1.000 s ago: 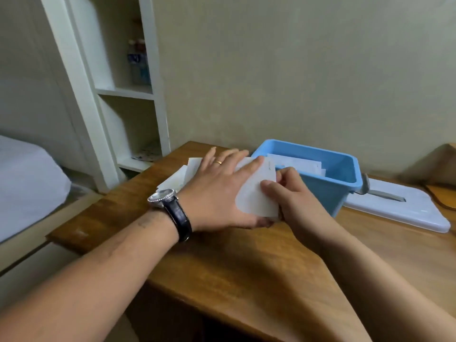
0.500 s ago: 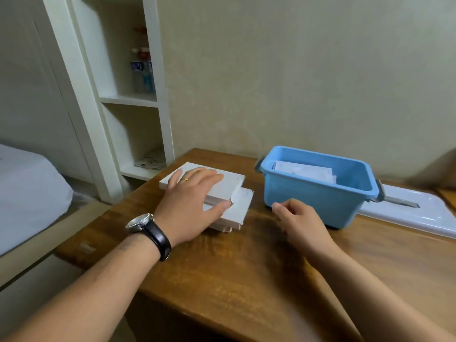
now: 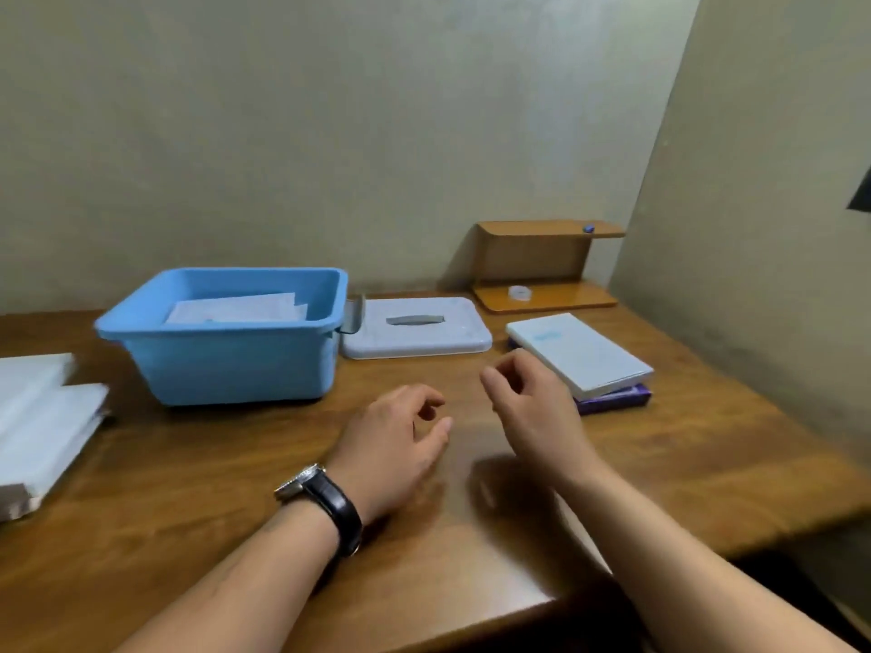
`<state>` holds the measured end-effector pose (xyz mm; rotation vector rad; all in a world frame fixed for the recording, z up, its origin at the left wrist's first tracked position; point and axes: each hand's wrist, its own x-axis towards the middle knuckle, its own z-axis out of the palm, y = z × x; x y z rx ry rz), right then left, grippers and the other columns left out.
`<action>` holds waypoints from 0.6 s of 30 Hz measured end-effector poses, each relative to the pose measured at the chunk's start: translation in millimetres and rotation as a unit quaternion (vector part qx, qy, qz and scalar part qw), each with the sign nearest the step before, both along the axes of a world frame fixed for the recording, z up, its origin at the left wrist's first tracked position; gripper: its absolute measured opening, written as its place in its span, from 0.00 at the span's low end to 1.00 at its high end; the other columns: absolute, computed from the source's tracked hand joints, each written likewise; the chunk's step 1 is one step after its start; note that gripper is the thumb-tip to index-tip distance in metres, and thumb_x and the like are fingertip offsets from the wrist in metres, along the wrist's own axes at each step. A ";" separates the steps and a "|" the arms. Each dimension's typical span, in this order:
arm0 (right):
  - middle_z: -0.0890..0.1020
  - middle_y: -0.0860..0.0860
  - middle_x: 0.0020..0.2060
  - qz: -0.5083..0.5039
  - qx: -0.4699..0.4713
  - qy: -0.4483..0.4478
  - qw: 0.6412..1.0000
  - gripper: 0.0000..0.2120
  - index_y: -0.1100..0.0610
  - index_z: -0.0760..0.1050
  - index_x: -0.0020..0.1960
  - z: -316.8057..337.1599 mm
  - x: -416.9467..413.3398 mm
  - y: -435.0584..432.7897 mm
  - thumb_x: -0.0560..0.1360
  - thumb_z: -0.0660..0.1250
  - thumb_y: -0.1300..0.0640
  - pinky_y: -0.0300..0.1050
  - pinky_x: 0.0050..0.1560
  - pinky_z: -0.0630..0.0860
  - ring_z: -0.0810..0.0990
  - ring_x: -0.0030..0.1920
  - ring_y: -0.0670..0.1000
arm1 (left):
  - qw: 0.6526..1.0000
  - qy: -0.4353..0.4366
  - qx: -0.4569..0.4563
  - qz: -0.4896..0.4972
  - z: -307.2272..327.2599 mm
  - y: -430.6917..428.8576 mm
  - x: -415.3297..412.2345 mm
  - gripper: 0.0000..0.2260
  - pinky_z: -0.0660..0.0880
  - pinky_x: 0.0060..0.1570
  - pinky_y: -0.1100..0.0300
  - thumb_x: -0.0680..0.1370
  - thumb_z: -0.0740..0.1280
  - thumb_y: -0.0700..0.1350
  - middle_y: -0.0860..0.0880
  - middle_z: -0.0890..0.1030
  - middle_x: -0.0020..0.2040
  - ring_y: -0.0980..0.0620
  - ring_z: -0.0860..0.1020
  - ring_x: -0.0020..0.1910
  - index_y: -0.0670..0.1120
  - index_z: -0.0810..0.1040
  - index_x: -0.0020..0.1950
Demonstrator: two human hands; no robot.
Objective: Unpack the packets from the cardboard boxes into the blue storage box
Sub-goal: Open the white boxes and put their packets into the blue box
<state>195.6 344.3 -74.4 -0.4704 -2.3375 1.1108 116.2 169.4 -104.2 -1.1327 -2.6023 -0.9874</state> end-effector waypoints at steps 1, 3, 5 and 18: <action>0.83 0.46 0.44 -0.027 0.035 0.017 0.999 0.06 0.50 0.80 0.51 5.9 9.2 22.0 0.83 0.70 0.49 0.44 0.47 0.79 0.82 0.47 0.47 | 1.000 -0.006 0.004 -0.004 -1.7 18.3 -0.5 0.12 0.79 0.55 0.53 0.82 0.67 0.57 0.60 0.80 0.54 0.59 0.78 0.50 0.57 0.79 0.64; 0.83 0.47 0.53 -0.109 0.131 0.010 0.985 0.14 0.50 0.78 0.59 13.7 17.3 69.3 0.80 0.71 0.41 0.49 0.54 0.80 0.81 0.56 0.50 | 1.000 -0.016 0.012 -0.011 -3.6 45.3 0.1 0.13 0.79 0.57 0.53 0.82 0.68 0.56 0.58 0.80 0.56 0.58 0.78 0.52 0.56 0.79 0.66; 0.78 0.52 0.69 -0.165 0.198 -0.111 0.960 0.37 0.48 0.72 0.74 16.2 16.7 111.0 0.73 0.70 0.27 0.58 0.66 0.76 0.76 0.70 0.56 | 1.000 -0.022 -0.013 -0.014 -7.5 58.5 0.3 0.14 0.78 0.60 0.55 0.82 0.67 0.56 0.58 0.79 0.59 0.59 0.77 0.56 0.57 0.77 0.68; 0.70 0.43 0.77 0.009 0.246 -0.162 0.956 0.39 0.37 0.66 0.79 -21.6 56.8 130.1 0.72 0.64 0.24 0.56 0.75 0.65 0.63 0.76 0.50 | 0.930 -0.322 0.128 0.120 14.0 72.3 -9.9 0.29 0.77 0.61 0.56 0.81 0.69 0.60 0.54 0.75 0.70 0.56 0.78 0.59 0.51 0.67 0.79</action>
